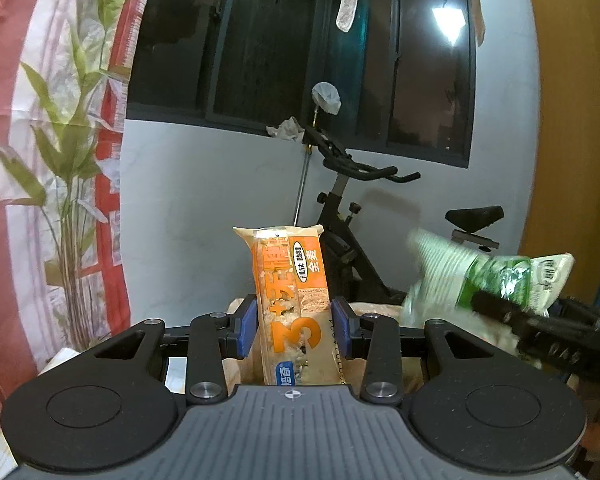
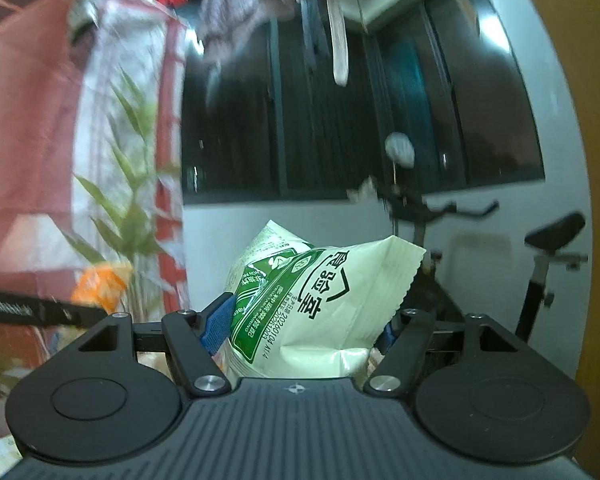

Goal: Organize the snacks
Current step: 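Carry the snack bar and white-green bag into the box and open both grippers, then grasp the yellow chip bag with the left gripper while the right gripper grasps the brown wrapped snack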

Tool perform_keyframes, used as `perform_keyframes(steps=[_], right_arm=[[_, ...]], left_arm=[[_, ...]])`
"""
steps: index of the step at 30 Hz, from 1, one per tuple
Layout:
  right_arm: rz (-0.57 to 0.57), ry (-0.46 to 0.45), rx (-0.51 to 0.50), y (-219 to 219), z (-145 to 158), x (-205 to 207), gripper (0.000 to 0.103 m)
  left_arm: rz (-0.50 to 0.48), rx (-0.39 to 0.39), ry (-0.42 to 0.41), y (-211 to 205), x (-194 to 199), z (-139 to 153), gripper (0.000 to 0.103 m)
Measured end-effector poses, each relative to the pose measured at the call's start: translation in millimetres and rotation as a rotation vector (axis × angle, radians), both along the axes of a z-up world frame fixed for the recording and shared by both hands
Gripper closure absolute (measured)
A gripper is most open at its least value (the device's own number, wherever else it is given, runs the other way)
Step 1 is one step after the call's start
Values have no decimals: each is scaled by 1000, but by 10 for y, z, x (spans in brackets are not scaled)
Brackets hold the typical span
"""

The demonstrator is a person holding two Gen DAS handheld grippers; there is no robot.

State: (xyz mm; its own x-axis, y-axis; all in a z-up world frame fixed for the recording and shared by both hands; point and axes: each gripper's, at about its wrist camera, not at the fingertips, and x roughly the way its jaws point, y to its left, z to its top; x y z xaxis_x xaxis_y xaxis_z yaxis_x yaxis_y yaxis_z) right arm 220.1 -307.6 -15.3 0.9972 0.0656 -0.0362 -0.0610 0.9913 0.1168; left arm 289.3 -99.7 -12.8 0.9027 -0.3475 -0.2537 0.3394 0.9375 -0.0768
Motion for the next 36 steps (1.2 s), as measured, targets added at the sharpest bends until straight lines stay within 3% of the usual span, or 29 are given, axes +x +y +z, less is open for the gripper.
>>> perform_keyframes(steps=[4,9,11,13,17,28,36], right_arm=[[-8,97,-10,-45,-41,298,36],[14,186,26,-86,-156,493,36],[17,223,31,-92,-185,553,33],[-3,242,30,-96,-194,568,31],[-31,230,28,-112,-165,492,17],[2,169,43,54,-72,-13,17],[85,200,69,280,-278,-373,17]], left_arm=[[6,9,16,-113,230,-25,62],[-5,59,100,-231,521,-132,57],[6,73,103,-243,556,-164,33],[15,71,91,-216,555,-172,28],[7,84,98,-146,516,-166,28],[16,16,184,381,82,-64,28],[64,17,227,672,-301,-202,27]])
